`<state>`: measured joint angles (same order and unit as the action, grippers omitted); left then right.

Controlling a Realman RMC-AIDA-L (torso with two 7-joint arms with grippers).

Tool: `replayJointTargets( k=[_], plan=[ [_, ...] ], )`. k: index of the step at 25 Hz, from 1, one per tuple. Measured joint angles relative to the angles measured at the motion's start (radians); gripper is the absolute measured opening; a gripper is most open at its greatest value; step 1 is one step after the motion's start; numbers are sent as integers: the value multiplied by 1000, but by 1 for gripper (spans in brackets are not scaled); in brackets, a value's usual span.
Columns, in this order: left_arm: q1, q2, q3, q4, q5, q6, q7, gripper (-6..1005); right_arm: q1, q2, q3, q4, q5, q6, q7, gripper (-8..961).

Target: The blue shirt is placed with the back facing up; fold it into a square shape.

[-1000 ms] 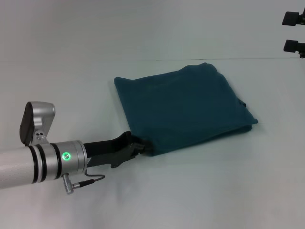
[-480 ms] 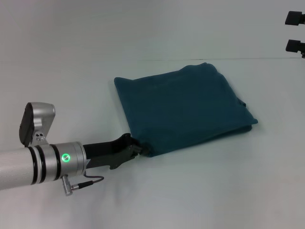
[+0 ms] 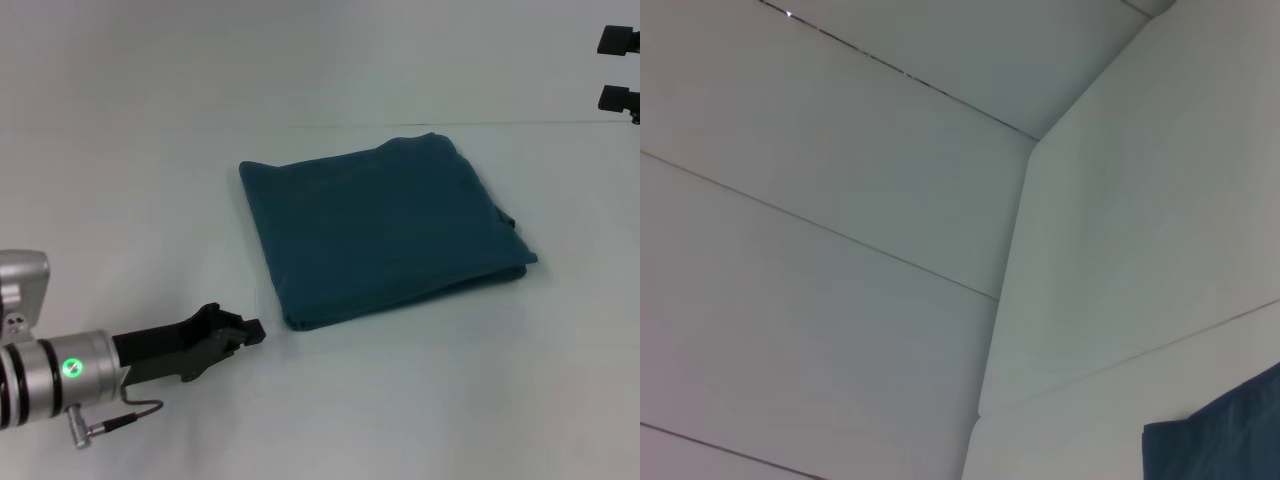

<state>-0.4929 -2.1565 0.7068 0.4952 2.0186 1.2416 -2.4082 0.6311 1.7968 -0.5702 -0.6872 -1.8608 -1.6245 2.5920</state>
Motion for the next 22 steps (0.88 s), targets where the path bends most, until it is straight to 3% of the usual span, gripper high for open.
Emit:
replayJointTargets(
  k=[7,14,22],
  plan=[
    [7,5,-13,13,1,26,18,91,3,1,0,0,0,-2,3,924],
    [-13,2,-3,5,2,-28,15,129,1,3,1,0,0,-4,3,924],
    [-56,-5,-3,-39,-4,-69,17,380,4,3,3,0,2,-3,4,924]
  ],
)
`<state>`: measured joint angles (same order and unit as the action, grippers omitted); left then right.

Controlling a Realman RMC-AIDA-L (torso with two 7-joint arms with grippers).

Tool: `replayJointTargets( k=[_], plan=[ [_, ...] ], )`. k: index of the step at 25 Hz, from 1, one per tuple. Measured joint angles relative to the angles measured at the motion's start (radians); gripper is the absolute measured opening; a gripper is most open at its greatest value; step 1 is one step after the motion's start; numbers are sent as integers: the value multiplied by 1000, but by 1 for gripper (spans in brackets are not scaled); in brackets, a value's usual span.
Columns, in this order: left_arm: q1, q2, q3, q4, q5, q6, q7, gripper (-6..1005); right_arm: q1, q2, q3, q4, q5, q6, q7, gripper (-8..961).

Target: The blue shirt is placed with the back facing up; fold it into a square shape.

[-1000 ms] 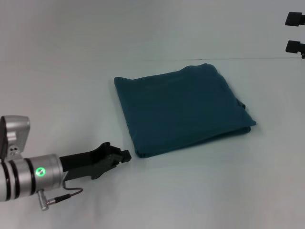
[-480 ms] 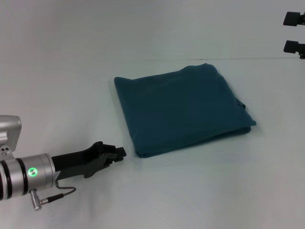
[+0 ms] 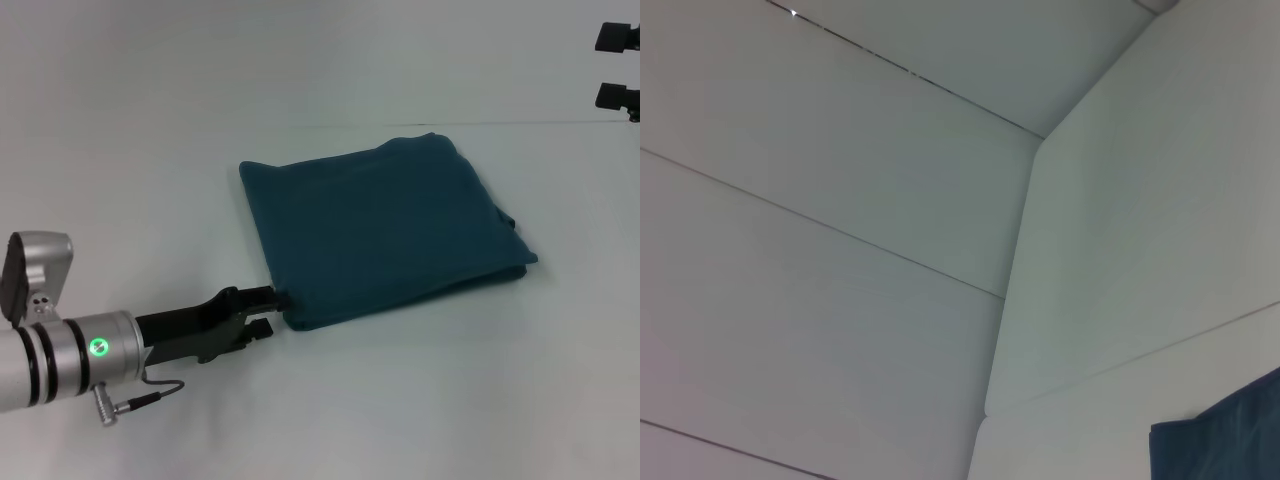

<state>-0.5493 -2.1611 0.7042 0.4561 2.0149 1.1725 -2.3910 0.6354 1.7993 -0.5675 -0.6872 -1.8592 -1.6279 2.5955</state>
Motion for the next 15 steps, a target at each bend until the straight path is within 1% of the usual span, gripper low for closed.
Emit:
replayJointTargets(
  k=[9,11,15],
  plan=[
    [-23,-3,-1,-24,-5,-23,3,583,-2,0,0,0,0,1,0,924],
    [-31,-3,-2,-38,-6,-33,4,816,-2,0,2,0,0,1,0,924],
    [-56,-3,-2,-66,-7,-55,7,878,-4,0,7,0,0,0,-1,924]
  ],
)
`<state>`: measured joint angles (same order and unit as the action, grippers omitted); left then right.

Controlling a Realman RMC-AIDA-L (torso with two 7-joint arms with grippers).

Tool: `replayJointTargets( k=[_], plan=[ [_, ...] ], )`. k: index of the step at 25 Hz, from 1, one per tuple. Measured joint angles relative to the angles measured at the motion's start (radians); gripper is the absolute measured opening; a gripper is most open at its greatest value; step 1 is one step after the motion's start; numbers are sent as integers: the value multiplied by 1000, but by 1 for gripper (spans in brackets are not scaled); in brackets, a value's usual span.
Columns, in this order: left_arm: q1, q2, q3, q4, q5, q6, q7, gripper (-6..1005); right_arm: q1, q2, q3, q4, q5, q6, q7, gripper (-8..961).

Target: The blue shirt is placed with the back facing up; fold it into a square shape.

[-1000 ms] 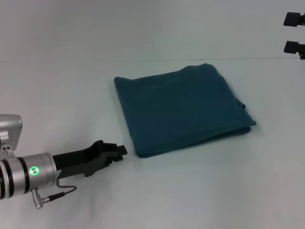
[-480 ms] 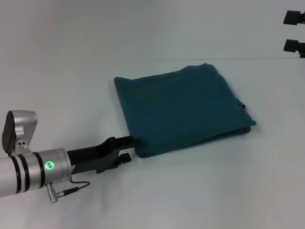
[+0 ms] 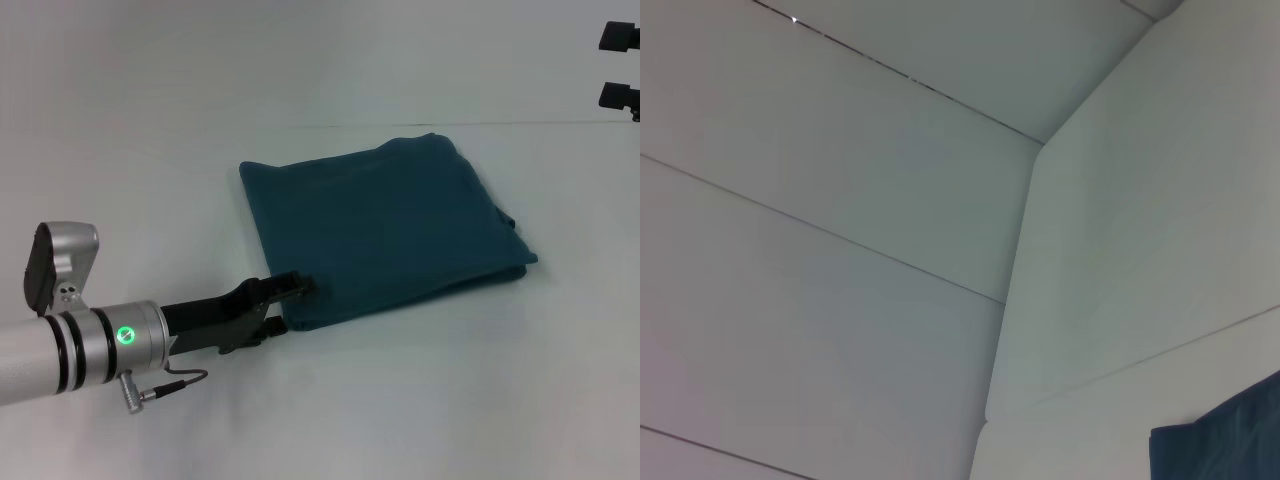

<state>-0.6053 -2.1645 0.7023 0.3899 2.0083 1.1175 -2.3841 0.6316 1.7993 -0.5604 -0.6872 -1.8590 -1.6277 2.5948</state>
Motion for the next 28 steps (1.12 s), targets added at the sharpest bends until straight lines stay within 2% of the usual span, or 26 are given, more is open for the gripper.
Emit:
replayJointTargets(
  k=[2,7,13,23,26,28],
  plan=[
    [-6,0,0,-4,0,-3,0,909,0,0,2,0,0,0,0,924],
    [-10,0,-1,-6,5,-8,-9,905,0,0,10,0,0,-6,-1,924],
    [-5,0,-6,-6,4,-9,-9,713,0,0,16,2,0,-11,-1,924],
    [-8,0,-6,-5,2,-2,-9,474,0,-1,18,2,0,-14,0,925],
    [-8,0,-6,-5,2,0,-9,226,0,-1,19,2,0,-14,1,925],
    [-8,0,-6,-5,2,1,-10,160,0,-2,19,2,0,-14,1,925]
  ],
)
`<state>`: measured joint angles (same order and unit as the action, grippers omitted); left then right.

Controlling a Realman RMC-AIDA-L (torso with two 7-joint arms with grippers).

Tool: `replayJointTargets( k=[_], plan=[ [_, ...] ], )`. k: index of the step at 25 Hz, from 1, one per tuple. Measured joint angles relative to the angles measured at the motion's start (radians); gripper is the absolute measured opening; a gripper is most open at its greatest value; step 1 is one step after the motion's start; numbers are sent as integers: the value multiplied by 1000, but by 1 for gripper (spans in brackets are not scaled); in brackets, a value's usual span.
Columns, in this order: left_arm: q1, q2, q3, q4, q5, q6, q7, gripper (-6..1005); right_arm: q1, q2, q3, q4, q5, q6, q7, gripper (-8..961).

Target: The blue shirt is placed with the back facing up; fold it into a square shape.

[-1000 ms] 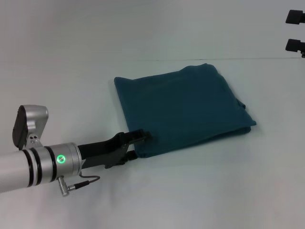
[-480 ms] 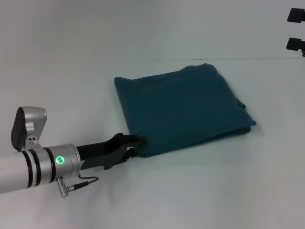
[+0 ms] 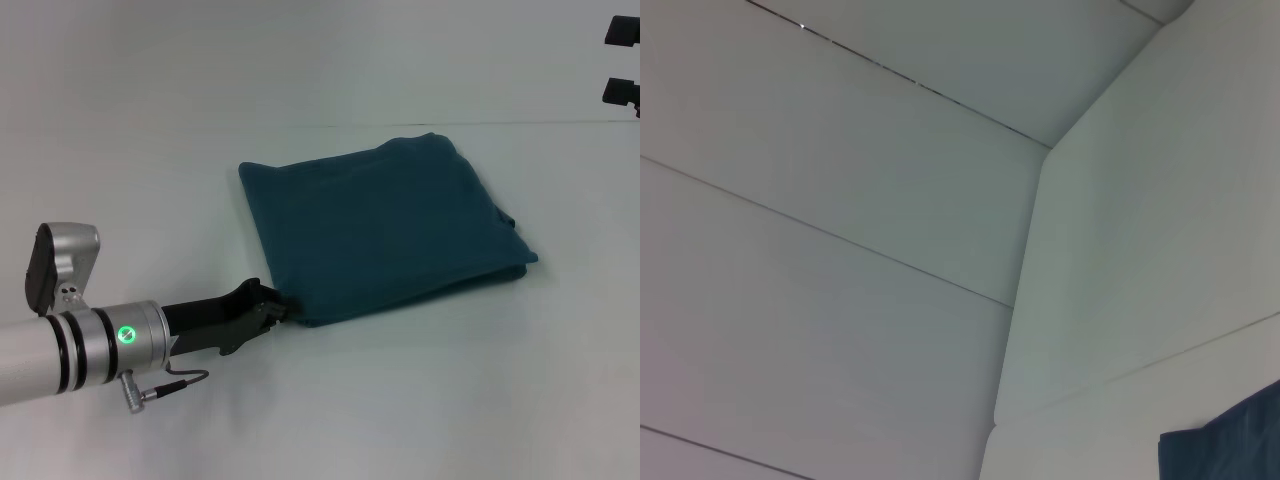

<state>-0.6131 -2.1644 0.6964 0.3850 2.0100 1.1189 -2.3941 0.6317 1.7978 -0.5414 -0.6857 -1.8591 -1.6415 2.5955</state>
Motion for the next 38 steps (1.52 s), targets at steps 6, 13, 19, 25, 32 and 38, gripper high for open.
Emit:
replayJointTargets(
  k=[6,13,19,25,32,38],
  plan=[
    [5,0,0,0,-1,9,2,29,-1,0,3,0,0,0,1,925],
    [77,2,-14,42,-1,67,9,28,-1,0,5,0,0,0,2,925],
    [147,9,-57,84,8,121,11,30,0,0,9,15,0,-1,-1,925],
    [190,31,-87,116,9,158,12,33,0,1,9,26,0,-2,-7,925],
    [184,46,-89,116,31,162,12,37,0,2,9,26,0,-11,-9,925],
    [188,47,-90,139,49,166,19,40,-1,2,8,26,0,-13,-15,925]
  ],
)
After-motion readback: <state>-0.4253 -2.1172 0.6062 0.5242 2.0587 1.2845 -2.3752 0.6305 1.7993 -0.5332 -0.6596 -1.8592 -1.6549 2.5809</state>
